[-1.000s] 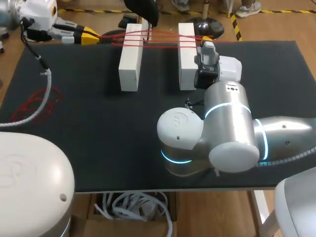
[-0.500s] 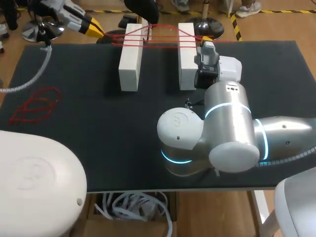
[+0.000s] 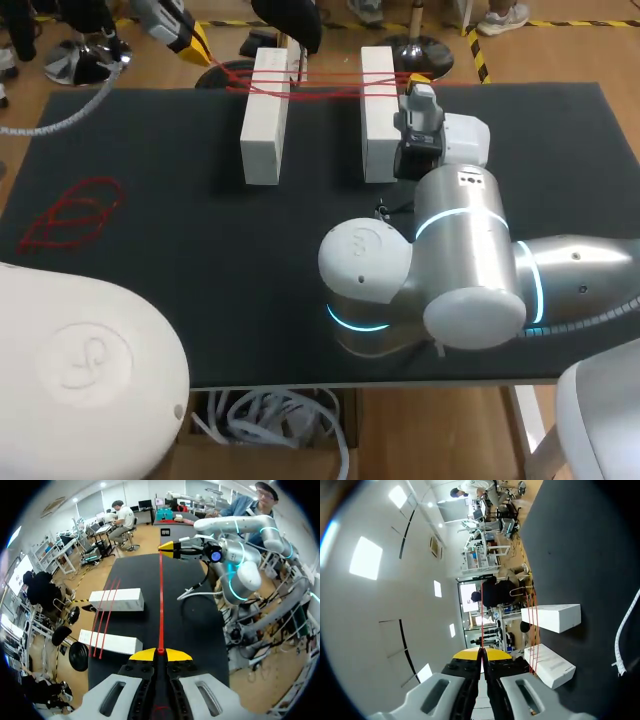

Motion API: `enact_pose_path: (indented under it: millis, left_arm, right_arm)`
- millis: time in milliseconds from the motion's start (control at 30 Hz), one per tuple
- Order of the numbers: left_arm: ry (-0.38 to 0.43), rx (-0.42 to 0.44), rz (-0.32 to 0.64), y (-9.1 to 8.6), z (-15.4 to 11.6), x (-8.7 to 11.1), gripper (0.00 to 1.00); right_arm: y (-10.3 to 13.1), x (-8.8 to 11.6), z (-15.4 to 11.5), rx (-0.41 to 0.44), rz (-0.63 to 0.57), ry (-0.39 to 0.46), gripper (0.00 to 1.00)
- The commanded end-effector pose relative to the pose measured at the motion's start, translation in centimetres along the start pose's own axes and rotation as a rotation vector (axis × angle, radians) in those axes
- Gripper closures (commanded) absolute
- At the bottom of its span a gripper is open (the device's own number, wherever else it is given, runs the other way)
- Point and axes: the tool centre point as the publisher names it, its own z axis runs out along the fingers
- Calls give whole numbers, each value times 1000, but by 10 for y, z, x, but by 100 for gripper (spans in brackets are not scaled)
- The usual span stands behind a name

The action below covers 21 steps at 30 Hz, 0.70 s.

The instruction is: Grab the tape and strap the tape.

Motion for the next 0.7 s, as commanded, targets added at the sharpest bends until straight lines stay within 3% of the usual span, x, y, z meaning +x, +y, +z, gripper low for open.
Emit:
enact_pose_path:
  millis: [33,700]
  left_arm:
    - [-11,-85,-9,-6,-3,10,100]
    - [13,-121,-4,-41,7,22,100]
  right_arm:
    - [0,3,0,-2,-2,-6,100]
    - [0,3,0,-2,-2,-6,100]
